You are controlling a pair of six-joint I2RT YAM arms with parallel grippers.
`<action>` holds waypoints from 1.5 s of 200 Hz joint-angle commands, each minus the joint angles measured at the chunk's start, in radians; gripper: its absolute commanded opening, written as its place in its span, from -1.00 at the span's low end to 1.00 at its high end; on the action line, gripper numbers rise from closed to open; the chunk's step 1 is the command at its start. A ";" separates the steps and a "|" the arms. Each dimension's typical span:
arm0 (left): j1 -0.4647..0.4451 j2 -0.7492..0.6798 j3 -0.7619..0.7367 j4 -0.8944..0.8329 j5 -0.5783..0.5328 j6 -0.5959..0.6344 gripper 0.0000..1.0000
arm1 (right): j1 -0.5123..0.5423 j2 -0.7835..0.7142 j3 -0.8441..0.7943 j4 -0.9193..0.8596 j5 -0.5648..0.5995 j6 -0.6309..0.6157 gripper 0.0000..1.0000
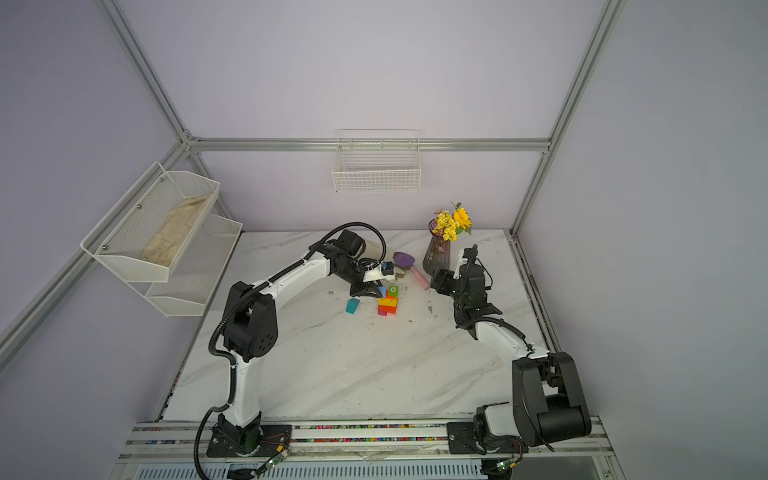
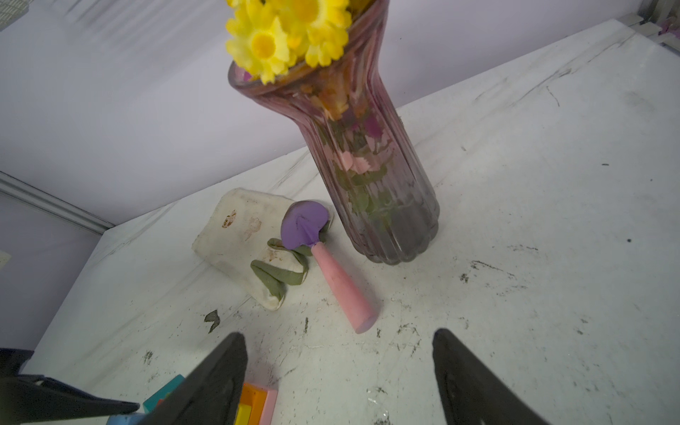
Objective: Build the wood block tower
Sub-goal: 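Align the light-blue cube above the stack beside the green cube with the left gripper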
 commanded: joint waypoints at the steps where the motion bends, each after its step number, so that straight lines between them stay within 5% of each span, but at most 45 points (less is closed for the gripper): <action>1: 0.007 0.002 0.119 -0.023 0.042 0.018 -1.00 | -0.007 -0.003 0.033 0.024 -0.010 0.007 0.63; 222: 0.016 0.085 0.231 -0.078 0.066 0.015 -1.00 | -0.018 0.038 0.048 0.019 -0.048 0.016 0.64; 300: 0.016 0.092 0.235 -0.078 0.062 0.010 -0.59 | -0.022 0.039 0.052 0.016 -0.056 0.019 0.64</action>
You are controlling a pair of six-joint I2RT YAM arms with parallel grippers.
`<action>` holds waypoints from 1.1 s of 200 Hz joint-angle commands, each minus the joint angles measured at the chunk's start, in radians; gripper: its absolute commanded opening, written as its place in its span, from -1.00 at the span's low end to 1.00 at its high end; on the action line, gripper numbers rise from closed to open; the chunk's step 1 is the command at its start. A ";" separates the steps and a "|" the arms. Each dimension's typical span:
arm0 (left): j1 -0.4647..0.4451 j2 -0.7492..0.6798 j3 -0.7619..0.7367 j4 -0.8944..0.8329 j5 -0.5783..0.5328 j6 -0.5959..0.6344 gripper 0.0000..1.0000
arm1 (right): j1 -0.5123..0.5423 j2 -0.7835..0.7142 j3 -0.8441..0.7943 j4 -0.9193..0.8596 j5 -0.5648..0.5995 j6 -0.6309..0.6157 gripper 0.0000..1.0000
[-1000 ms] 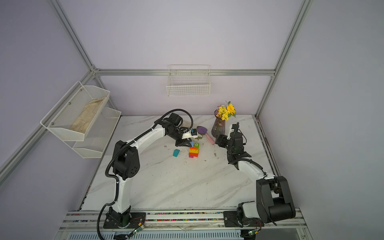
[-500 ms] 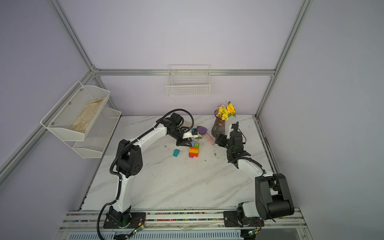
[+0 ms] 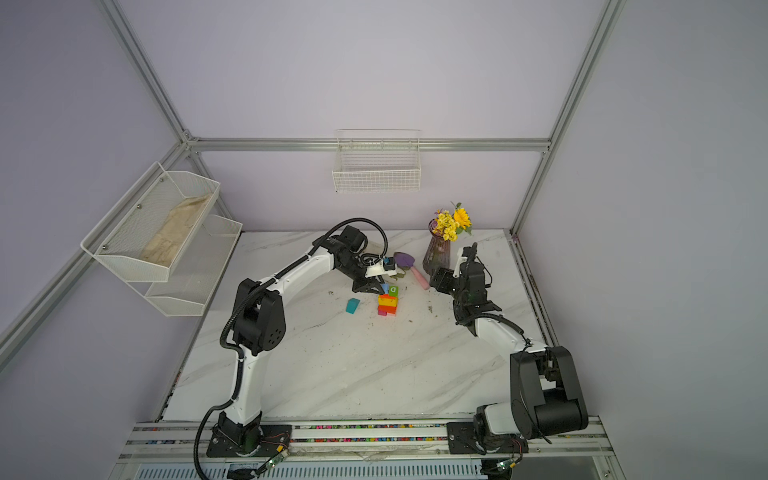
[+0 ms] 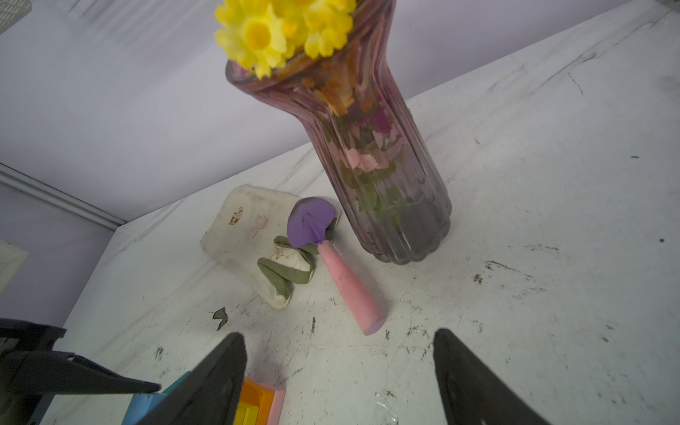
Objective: Build the wood block tower
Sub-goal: 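Align the light-blue cube above the stack beside the green cube with the left gripper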
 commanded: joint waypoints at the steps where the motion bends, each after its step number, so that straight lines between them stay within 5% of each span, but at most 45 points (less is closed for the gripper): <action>1: 0.007 0.003 0.096 -0.005 0.026 0.003 -0.58 | -0.011 0.004 0.028 0.016 -0.012 0.004 0.64; 113: 0.005 0.000 0.092 -0.004 0.042 -0.013 -0.23 | -0.013 0.007 0.029 0.012 -0.023 0.005 0.64; 220: 0.006 -0.036 0.120 0.002 0.042 -0.058 -0.27 | -0.015 0.003 0.039 -0.016 -0.009 -0.004 0.64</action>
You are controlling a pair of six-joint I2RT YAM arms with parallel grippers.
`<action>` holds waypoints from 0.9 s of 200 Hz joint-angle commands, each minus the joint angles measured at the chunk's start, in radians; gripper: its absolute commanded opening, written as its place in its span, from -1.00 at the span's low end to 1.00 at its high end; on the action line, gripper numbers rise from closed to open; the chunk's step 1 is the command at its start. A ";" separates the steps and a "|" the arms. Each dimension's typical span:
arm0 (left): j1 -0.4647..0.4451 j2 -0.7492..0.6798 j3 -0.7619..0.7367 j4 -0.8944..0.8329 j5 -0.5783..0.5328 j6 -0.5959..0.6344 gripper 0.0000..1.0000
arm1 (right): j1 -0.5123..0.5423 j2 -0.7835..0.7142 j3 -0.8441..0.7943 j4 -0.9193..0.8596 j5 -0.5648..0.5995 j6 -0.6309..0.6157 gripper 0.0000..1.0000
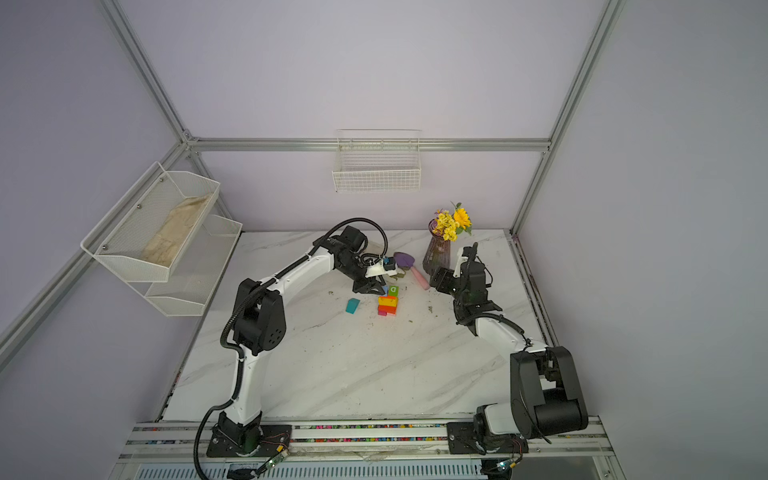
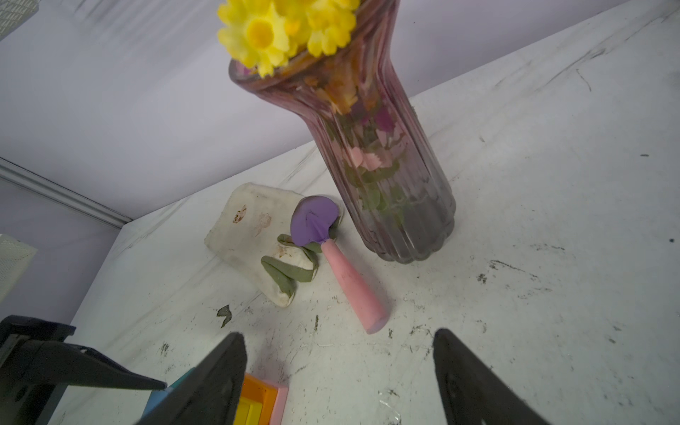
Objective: Build the wood block tower
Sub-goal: 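Align the light-blue cube above the stack beside the green cube with the left gripper, then set the blue cube down, open the left gripper while the right gripper approaches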
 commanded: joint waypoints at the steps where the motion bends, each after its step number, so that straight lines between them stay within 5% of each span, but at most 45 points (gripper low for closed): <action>1: 0.006 -0.039 0.118 0.001 0.025 -0.040 -0.27 | -0.009 0.004 0.038 -0.016 0.012 -0.006 0.64; 50: 0.005 -0.252 -0.045 0.170 0.016 -0.202 -0.32 | -0.002 0.064 0.078 -0.051 -0.032 0.043 0.55; 116: 0.005 -0.698 -0.838 0.909 -0.316 -0.536 -0.31 | 0.118 0.168 0.100 -0.088 0.056 0.049 0.50; 142: 0.005 -0.734 -1.001 1.047 -0.411 -0.588 -0.30 | 0.209 0.238 0.152 -0.111 0.106 0.039 0.47; 180: 0.004 -0.696 -1.052 1.097 -0.452 -0.607 -0.37 | 0.235 0.280 0.181 -0.120 0.147 0.040 0.45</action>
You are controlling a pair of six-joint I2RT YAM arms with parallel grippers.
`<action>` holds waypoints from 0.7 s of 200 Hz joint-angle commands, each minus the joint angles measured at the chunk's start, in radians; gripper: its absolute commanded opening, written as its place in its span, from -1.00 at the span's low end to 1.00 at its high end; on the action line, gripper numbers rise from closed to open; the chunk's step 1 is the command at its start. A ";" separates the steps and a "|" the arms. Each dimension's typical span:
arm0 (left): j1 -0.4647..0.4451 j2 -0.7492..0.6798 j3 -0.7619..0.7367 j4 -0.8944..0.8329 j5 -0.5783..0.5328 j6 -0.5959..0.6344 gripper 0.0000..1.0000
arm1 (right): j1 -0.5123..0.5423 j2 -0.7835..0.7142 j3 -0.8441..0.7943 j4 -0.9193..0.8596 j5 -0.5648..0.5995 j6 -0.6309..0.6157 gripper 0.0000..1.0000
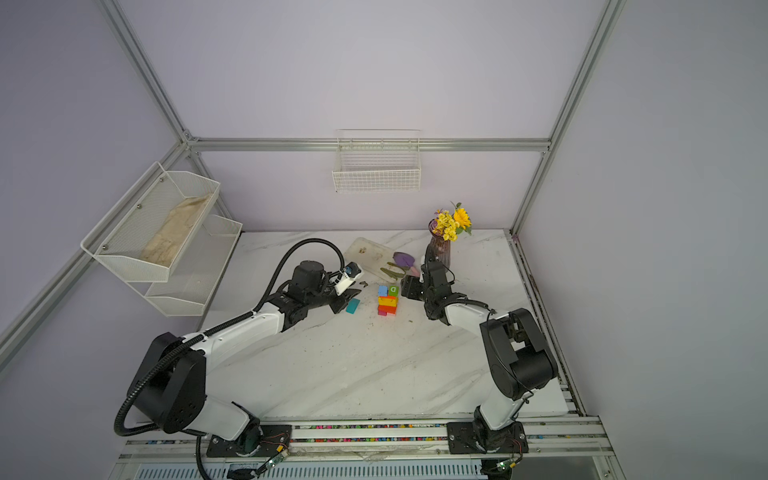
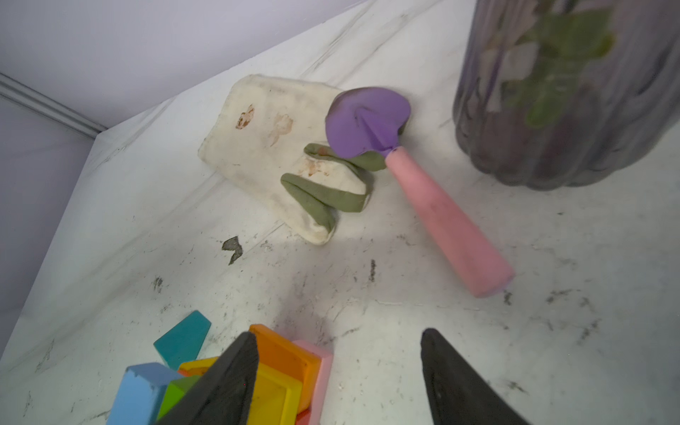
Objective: Build the wood block tower
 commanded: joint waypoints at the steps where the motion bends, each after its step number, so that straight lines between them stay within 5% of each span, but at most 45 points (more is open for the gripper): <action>1: 0.004 -0.005 -0.032 0.159 -0.060 -0.056 -0.37 | -0.005 0.007 0.027 -0.030 0.062 -0.003 0.45; 140: 0.005 0.128 0.043 0.186 0.021 -0.076 -0.44 | 0.032 0.014 0.066 -0.061 0.061 -0.019 0.41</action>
